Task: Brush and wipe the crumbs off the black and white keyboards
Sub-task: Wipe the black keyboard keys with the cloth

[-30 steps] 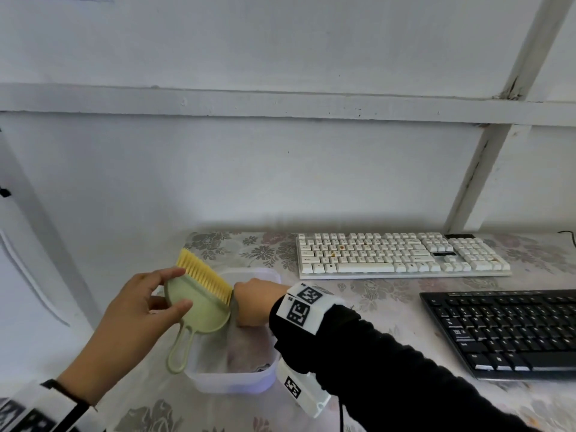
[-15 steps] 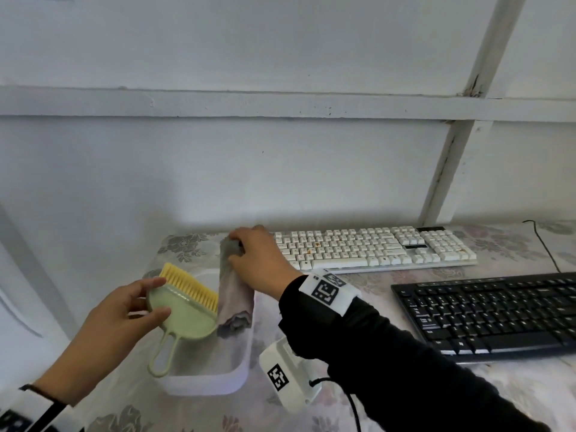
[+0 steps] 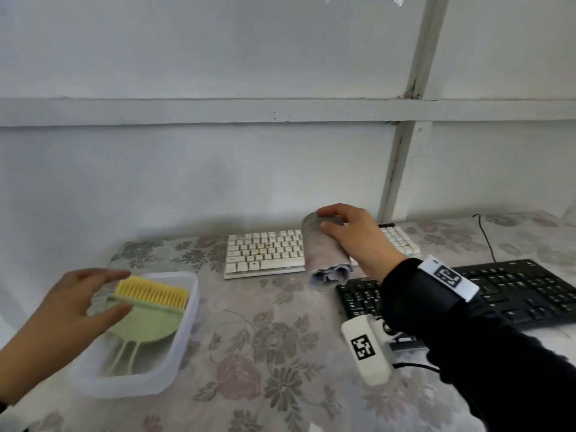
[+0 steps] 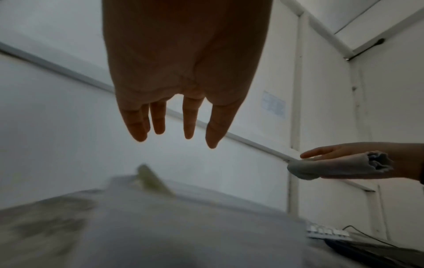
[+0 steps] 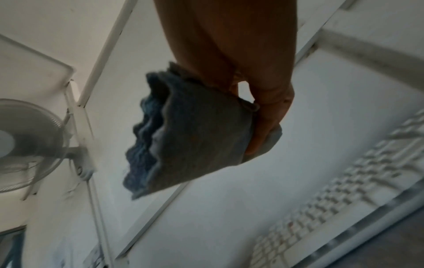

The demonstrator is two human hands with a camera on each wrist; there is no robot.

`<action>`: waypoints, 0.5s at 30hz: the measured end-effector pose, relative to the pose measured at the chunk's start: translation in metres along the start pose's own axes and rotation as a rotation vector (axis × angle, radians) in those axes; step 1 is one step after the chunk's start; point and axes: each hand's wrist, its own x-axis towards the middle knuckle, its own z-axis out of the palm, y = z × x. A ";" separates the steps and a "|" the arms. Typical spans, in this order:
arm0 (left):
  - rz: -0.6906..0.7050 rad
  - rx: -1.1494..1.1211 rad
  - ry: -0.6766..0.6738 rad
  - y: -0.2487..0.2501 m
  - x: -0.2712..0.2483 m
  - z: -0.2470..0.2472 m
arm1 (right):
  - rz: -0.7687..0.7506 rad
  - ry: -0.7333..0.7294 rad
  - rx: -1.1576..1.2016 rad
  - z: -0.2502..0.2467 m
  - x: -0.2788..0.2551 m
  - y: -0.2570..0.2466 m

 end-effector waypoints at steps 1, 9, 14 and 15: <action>0.027 0.018 -0.005 0.018 -0.004 0.003 | 0.029 0.007 0.008 -0.018 0.000 0.007; 0.230 -0.063 -0.152 0.162 -0.011 0.098 | 0.311 0.066 0.179 -0.173 -0.015 0.065; 0.149 -0.031 -0.315 0.218 -0.007 0.171 | 0.426 0.047 0.040 -0.248 -0.019 0.107; 0.112 -0.008 -0.356 0.225 -0.008 0.181 | 0.440 0.046 0.026 -0.259 -0.018 0.115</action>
